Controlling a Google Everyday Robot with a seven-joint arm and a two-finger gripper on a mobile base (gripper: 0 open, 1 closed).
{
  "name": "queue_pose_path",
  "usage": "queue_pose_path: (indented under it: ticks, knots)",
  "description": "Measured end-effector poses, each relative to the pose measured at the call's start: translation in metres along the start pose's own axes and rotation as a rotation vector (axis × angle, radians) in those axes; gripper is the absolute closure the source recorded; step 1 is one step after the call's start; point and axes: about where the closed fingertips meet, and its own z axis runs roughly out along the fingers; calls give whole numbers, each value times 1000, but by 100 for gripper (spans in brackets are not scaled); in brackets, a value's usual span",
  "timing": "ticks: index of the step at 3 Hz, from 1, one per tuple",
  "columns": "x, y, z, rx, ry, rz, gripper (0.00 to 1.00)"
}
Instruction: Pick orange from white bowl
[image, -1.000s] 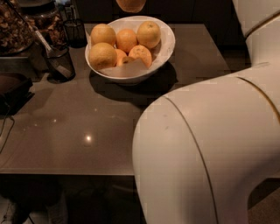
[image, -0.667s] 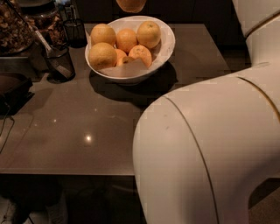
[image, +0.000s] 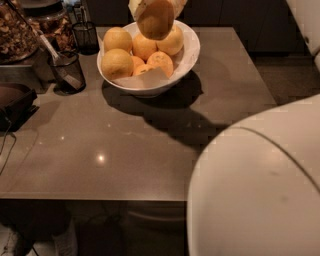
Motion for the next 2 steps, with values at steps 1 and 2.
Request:
queue_pose_path:
  ticks: [1, 2]
  knots:
    - [15, -2, 17, -5, 45, 12, 100]
    - [15, -2, 18, -7, 46, 10, 100]
